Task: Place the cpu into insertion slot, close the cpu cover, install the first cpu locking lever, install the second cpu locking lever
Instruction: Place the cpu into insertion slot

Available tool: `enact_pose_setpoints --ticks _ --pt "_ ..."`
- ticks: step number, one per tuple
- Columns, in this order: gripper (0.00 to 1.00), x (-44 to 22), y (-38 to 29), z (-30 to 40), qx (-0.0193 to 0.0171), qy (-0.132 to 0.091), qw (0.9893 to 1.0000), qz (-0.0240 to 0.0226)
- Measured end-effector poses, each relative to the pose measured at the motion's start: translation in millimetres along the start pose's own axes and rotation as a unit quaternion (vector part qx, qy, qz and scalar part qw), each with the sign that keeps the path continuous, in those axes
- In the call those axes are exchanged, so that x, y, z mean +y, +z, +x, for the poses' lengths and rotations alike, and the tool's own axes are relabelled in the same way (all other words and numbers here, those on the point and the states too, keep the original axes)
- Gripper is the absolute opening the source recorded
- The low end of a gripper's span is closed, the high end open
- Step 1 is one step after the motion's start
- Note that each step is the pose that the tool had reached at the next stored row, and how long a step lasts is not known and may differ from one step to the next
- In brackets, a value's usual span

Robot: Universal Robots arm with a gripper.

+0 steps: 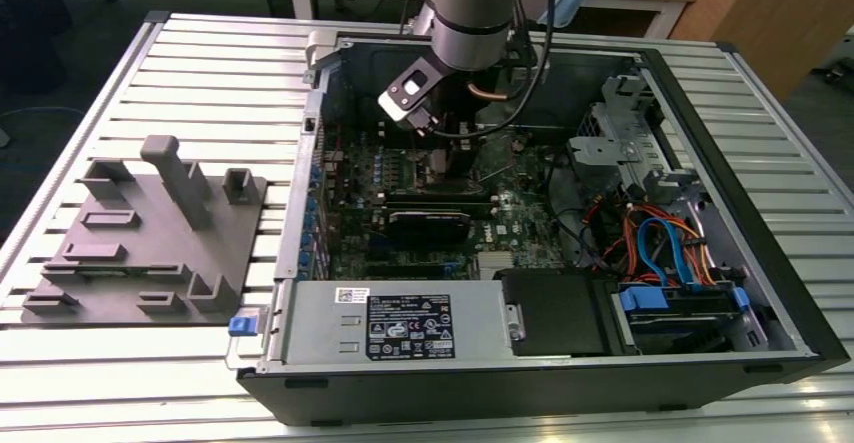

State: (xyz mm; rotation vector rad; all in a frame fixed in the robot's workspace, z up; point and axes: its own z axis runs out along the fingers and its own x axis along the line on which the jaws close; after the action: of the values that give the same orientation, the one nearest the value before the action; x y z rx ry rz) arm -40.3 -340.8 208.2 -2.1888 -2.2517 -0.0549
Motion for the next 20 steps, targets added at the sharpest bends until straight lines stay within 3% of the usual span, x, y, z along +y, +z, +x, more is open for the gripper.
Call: enact_pose_setpoints --ticks 9,20 --pt "0.54 -0.8 9.5 -0.2 -0.0001 0.003 1.0000 -0.0001" --pt "0.54 -2.8 15.9 -0.4 -0.0004 0.004 1.0000 0.0001"
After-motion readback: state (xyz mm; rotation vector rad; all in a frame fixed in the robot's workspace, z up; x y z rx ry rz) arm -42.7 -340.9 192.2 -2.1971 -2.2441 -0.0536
